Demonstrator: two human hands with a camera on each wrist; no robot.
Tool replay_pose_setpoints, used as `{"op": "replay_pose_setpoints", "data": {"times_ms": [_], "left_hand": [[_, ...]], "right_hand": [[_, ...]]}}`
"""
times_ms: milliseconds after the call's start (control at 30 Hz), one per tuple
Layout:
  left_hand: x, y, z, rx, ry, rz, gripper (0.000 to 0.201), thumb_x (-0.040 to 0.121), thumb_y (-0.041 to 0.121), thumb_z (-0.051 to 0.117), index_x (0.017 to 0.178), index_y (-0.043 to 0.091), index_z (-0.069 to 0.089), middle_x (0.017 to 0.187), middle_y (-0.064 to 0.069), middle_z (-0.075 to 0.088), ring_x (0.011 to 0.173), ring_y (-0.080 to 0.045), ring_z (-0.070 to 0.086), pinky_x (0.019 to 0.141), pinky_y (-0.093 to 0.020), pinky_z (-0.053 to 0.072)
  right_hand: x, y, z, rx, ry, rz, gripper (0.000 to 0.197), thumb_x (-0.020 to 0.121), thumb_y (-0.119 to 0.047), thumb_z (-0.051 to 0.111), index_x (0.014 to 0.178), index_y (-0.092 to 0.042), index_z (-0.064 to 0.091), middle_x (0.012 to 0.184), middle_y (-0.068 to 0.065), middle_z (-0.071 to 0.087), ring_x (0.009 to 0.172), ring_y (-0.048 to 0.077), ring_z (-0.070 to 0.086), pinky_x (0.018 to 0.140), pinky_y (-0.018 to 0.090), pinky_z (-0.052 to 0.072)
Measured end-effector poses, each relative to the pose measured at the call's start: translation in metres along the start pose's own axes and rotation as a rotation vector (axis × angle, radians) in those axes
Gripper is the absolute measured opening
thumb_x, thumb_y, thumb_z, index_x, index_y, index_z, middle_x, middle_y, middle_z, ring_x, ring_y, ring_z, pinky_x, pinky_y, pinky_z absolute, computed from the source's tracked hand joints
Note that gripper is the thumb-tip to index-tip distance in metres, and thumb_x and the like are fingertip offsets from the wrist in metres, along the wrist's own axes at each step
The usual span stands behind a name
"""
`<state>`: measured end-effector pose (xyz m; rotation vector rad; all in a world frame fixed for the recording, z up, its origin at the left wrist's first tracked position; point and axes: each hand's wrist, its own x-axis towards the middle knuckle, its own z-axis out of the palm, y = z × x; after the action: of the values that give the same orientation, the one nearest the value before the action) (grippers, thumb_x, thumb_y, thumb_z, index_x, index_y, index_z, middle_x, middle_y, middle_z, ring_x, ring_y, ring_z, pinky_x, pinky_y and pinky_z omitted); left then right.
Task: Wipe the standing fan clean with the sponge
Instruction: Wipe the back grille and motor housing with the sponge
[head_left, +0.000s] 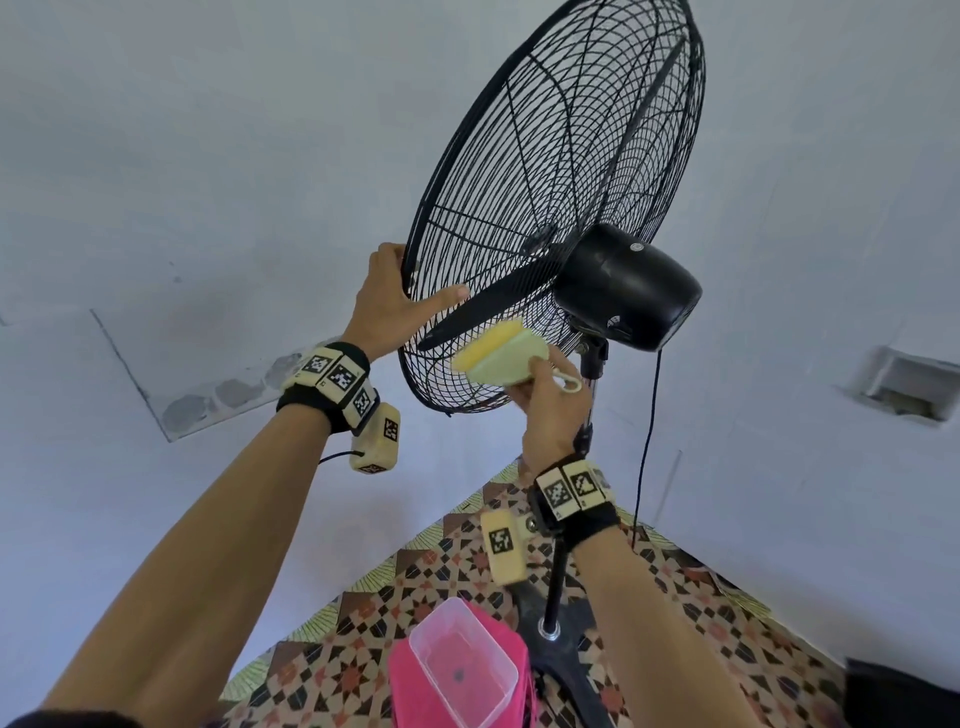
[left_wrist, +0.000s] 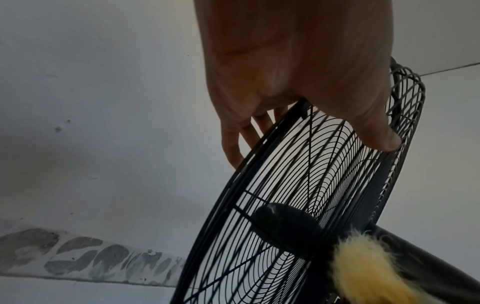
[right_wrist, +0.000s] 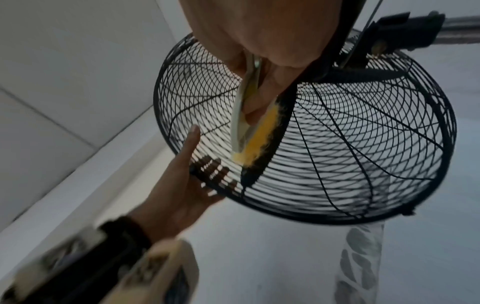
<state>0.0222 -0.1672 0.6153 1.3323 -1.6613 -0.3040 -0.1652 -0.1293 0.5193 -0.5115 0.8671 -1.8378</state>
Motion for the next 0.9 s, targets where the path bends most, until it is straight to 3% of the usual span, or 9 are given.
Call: {"op": "replay_pose_setpoints", "data": {"times_ms": [167,267,433,567,767,900], "left_hand": [[-0.001,0.000,0.003,-0.002,0.026,0.001,0.082,0.075,0.069,0.080,0.131,0.023,0.042,0.129,0.003,0.048,0.116,-0.013,0.054,0.099,-0.034,0.045],[0.000,-0.005,0.002,-0.011,0.034,-0.008,0.088,0.072,0.073,0.080,0.133,0.022,0.043,0.127,0.004,0.049,0.116,-0.013,0.056,0.100,-0.038,0.049],[0.001,-0.003,0.005,-0.007,0.029,0.004,0.083,0.072,0.072,0.081,0.129,0.025,0.042,0.127,0.004,0.049,0.116,-0.014,0.056,0.101,-0.040,0.050],[0.001,-0.004,0.004,-0.021,0.031,-0.008,0.084,0.070,0.074,0.081,0.129,0.028,0.041,0.128,0.004,0.049,0.119,-0.015,0.056,0.104,-0.042,0.050],[0.000,-0.002,-0.001,-0.017,-0.012,-0.020,0.084,0.071,0.073,0.081,0.126,0.024,0.041,0.128,0.002,0.050,0.117,-0.015,0.055,0.101,-0.037,0.049],[0.008,0.001,-0.010,0.014,-0.102,-0.035,0.092,0.068,0.075,0.082,0.128,0.019,0.042,0.128,0.000,0.049,0.114,-0.012,0.054,0.097,-0.033,0.047]], "right_hand": [[0.010,-0.007,0.011,0.066,-0.009,0.006,0.042,0.097,-0.008,0.067,0.139,-0.014,0.061,0.125,0.018,0.067,0.101,0.032,0.074,0.070,0.032,0.062],[0.004,0.001,-0.001,0.029,-0.072,0.091,0.044,0.094,-0.004,0.071,0.136,-0.013,0.064,0.119,0.018,0.070,0.088,0.028,0.077,0.070,0.032,0.063],[0.016,-0.015,-0.022,-0.072,-0.134,0.138,0.042,0.092,0.003,0.071,0.133,-0.005,0.064,0.108,0.020,0.073,0.090,0.032,0.075,0.071,0.029,0.063],[0.015,-0.016,-0.009,-0.100,-0.117,0.088,0.045,0.095,0.004,0.064,0.139,-0.003,0.058,0.118,0.026,0.069,0.083,0.028,0.074,0.069,0.029,0.062],[-0.035,0.034,-0.011,-0.238,-0.293,0.060,0.050,0.092,0.001,0.070,0.138,-0.016,0.060,0.122,0.029,0.065,0.106,0.044,0.069,0.068,0.036,0.064],[-0.032,0.023,-0.016,-0.138,-0.166,0.023,0.051,0.093,0.004,0.067,0.141,-0.012,0.059,0.120,0.030,0.066,0.092,0.036,0.071,0.068,0.034,0.063]]}}
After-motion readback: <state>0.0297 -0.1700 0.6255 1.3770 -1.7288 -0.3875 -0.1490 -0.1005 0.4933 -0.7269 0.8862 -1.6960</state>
